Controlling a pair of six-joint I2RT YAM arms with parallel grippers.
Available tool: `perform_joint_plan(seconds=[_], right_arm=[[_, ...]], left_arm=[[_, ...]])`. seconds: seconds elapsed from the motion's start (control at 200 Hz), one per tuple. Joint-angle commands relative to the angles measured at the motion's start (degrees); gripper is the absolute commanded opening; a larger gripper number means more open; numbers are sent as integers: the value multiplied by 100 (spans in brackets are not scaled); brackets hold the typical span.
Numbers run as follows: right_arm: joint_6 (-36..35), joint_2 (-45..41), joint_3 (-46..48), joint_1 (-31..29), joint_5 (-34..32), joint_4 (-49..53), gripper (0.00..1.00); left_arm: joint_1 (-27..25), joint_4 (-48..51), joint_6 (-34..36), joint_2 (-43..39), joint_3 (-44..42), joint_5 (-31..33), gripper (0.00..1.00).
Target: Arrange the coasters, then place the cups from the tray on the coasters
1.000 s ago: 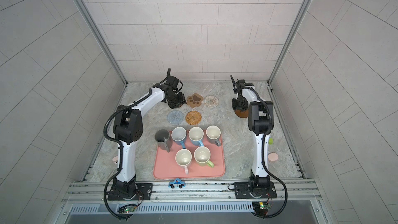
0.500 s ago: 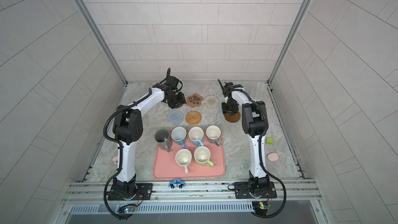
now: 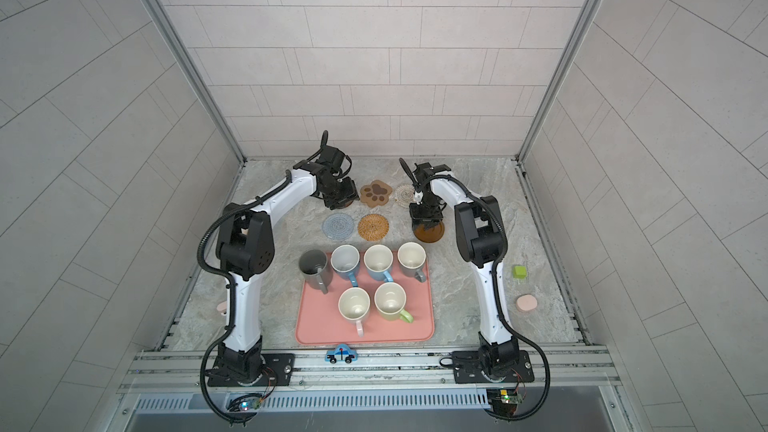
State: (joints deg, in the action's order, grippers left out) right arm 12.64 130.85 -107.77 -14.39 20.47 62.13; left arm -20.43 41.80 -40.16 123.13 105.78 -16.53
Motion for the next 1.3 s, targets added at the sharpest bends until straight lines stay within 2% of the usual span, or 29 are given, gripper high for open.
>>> perform_joint_plan(seconds=[0.0,0.37,1.296], right_arm=[[-209,410,-43,-193,276,260,46],[-419,699,-439,-408,537,378,46],[-318,1309,-1649,-617,102,704,46]], left_arm=[[-32,39,-53,-296,-48,133,61],[-32,75,-37,-386,-106,151,61],[-14,197,109,-492,-196,145,61]])
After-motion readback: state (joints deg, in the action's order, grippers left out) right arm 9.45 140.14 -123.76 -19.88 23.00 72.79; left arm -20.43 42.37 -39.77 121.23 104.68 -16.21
